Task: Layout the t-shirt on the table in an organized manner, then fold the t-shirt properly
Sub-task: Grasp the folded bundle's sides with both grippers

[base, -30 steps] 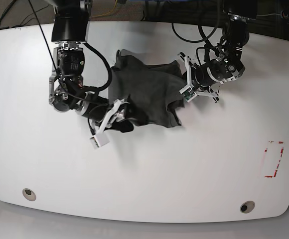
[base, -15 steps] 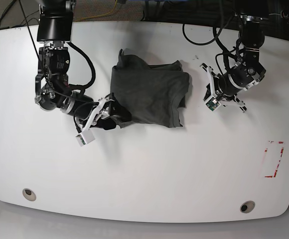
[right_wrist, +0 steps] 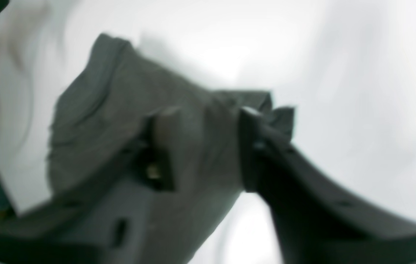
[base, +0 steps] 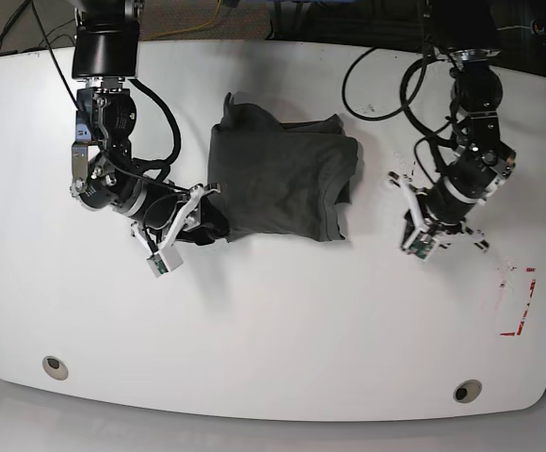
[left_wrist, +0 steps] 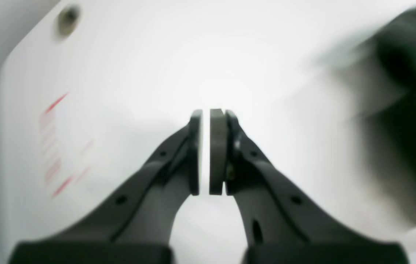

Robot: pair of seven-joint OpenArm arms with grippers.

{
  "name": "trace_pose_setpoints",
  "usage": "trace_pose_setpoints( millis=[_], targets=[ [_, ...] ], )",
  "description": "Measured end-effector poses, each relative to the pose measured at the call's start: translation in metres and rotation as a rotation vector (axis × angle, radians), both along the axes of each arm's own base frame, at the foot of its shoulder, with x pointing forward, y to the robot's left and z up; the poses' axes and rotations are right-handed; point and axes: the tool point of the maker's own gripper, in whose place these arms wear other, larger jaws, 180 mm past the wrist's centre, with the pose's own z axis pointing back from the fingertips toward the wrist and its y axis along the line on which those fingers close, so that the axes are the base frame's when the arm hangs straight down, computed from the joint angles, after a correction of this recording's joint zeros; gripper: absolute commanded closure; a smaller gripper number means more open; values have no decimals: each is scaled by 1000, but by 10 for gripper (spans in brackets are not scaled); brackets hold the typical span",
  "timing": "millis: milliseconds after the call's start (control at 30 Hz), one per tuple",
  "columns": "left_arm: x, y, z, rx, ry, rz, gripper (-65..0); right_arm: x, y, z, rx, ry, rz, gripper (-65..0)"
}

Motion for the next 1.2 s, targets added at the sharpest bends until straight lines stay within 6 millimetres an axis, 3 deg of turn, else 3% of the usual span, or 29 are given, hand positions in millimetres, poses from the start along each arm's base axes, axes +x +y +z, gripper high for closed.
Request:
trace_pose_setpoints(
  millis=[100, 167, 467, 633, 900, 1200],
  targets=[
    [-6, -42, 1, -40, 0, -118, -21, 7, 8, 2, -35, -42, 12, -31],
    [-9, -58, 1, -45, 0, -165, -21, 11, 12, 2, -82, -61, 30, -35],
    [-38, -93, -23, -24, 67, -274, -21, 24, 25, 4, -170, -143, 43, -34],
    [-61, -122, -27, -106, 67, -357, -21, 27, 22, -10, -201, -139, 32, -34],
    [-96, -127, -60, -113, 180, -369, -21, 17, 22, -42, -170, -103, 61, -33],
    [-114, -122, -102, -156, 305, -337, -21, 0, 8, -81, -112, -53, 0, -31]
  ],
)
